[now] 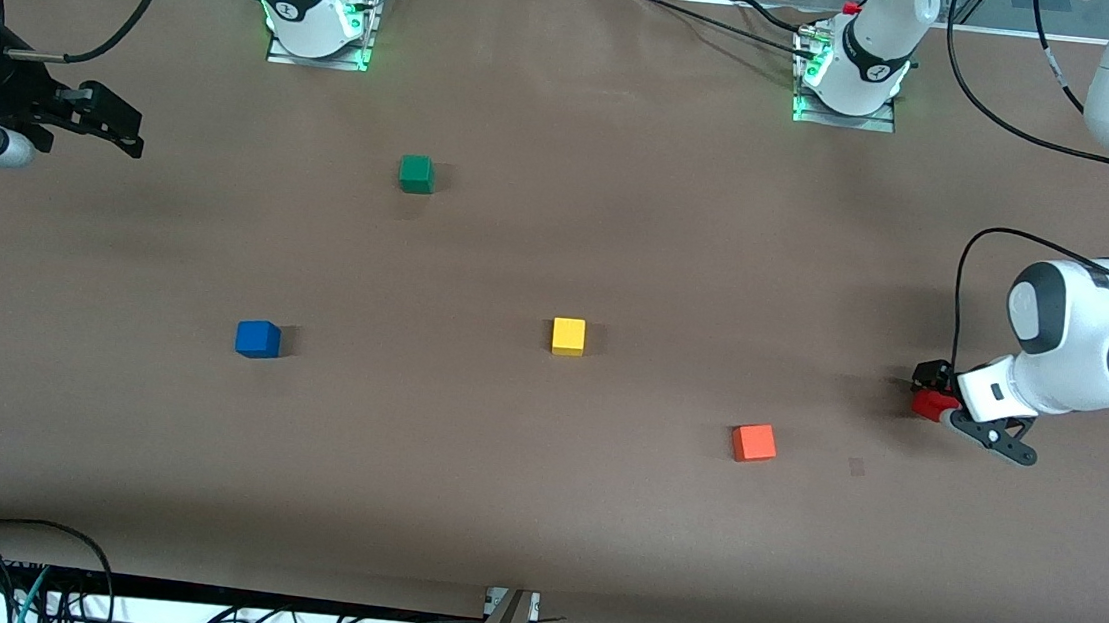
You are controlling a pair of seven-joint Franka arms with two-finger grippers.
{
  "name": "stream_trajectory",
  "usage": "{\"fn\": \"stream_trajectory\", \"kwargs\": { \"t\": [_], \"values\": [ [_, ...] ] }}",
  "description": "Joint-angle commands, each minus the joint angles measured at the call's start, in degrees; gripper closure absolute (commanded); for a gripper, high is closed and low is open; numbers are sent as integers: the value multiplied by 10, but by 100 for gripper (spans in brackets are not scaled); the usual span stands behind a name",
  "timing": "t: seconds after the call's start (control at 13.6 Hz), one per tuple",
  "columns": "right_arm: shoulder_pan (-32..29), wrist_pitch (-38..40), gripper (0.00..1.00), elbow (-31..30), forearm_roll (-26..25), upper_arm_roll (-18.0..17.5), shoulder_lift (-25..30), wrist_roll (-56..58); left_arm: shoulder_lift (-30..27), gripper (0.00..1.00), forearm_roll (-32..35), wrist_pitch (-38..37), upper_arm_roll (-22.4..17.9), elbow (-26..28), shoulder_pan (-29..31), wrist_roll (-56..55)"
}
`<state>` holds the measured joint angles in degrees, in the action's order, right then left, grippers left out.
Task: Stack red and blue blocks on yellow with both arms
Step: 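Reach the left gripper down to the red cube and grasp it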
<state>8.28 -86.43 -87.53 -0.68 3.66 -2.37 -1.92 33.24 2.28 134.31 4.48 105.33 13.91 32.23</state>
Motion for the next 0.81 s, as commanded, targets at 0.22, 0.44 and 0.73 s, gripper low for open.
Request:
{"fn": "stream_trajectory", "kwargs": {
  "t": [0.22,0.44,0.73],
  "values": [
    [-1,4,0,10,-7,-1,-2,0,-4,15,8,12,4,20,13,9],
    [-1,5,0,10,-7,-1,-2,0,-4,94,8,10,4,19,14,10],
    [-1,4,0,10,-8,-1,-2,0,-22,100,7,-10,13,-3,6,-1]
  ]
}}
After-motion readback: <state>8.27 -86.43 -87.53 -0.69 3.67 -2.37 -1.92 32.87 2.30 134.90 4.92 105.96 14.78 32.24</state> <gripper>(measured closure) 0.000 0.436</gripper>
